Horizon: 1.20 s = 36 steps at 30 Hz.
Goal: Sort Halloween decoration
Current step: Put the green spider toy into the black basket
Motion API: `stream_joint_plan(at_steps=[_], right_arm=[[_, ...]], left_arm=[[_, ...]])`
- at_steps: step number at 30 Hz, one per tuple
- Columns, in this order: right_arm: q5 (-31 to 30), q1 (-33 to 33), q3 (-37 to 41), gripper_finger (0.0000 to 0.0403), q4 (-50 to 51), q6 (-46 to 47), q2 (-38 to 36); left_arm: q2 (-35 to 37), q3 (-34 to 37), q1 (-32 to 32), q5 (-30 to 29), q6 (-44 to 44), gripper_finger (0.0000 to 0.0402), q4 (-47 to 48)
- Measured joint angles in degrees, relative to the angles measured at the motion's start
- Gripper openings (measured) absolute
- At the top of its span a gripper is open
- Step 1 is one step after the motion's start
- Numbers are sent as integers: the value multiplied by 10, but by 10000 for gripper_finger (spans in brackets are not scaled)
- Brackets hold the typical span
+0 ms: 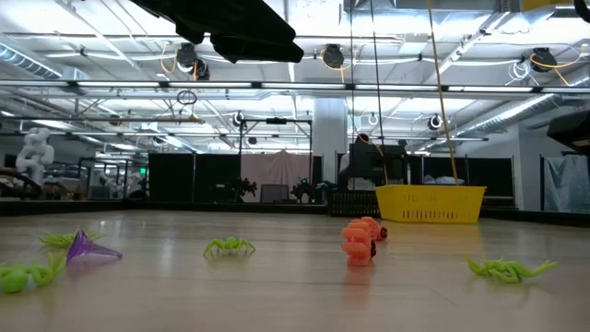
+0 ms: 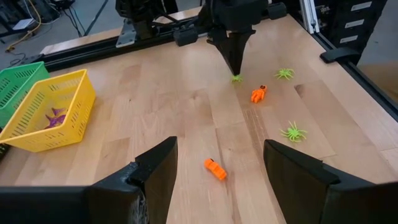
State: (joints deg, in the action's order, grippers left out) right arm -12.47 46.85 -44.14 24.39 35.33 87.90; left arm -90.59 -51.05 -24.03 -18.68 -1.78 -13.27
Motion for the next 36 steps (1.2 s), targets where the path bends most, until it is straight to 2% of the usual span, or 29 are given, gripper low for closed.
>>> stream_joint_plan(at_steps=[12,17,20,25,28,36], right_arm=[[-10,0,0,7,-1,20,-1],[-10,14,0,53,-1,28,-1],[-13,31,0,87,-5,3,-1],[-58,61,0,119,-6,-22,-1],[-70,67,-1,116,-6,-31,-1],[-71,69,-1,78,-17,-59,9]], left_arm=[[0,0,0,0,0,238,0],[0,0,0,0,0,238,0],[0,0,0,0,0,238,0],[0,0,0,0,0,238,1],[0,0,0,0,0,238,1],[0,0,0,0,0,238,1]])
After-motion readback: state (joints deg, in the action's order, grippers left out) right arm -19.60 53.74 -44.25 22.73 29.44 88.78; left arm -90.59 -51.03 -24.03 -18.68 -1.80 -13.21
